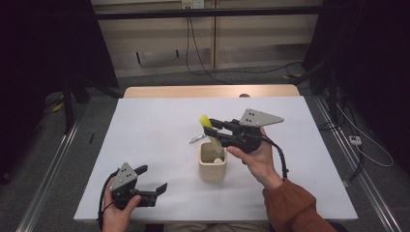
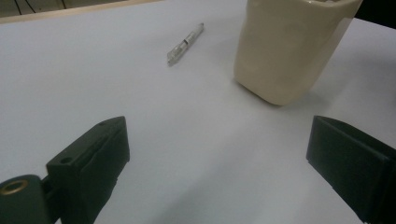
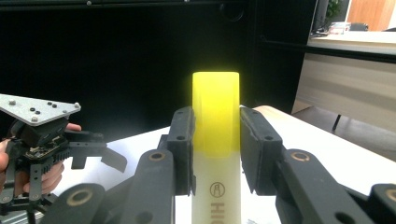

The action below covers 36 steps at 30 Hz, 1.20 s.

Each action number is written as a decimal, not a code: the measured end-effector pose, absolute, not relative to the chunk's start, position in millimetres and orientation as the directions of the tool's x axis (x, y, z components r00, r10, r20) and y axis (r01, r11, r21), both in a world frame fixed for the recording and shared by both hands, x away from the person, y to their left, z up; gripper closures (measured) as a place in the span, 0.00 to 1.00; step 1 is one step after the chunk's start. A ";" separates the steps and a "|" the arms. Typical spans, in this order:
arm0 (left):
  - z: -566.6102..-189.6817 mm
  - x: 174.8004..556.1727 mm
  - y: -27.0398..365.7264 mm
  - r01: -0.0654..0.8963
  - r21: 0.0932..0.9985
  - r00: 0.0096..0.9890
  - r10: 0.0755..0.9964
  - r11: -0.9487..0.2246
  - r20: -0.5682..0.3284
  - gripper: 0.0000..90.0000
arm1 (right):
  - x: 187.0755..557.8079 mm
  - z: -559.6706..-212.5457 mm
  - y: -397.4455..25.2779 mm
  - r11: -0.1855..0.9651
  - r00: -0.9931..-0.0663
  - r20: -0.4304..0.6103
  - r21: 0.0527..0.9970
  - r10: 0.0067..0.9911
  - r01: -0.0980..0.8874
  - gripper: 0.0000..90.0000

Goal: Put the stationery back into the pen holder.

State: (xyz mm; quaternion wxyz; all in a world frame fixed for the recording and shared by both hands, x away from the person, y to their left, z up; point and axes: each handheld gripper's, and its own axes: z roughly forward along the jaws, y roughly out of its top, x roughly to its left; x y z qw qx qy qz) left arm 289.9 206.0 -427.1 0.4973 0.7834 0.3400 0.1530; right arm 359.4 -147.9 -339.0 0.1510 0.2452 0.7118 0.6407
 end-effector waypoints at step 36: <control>-427.1 290.0 206.1 0.382 0.882 0.723 0.684 -0.277 -0.099 0.07 | 371.2 -376.3 -157.1 0.090 -0.799 0.161 0.961 0.580 0.260 0.47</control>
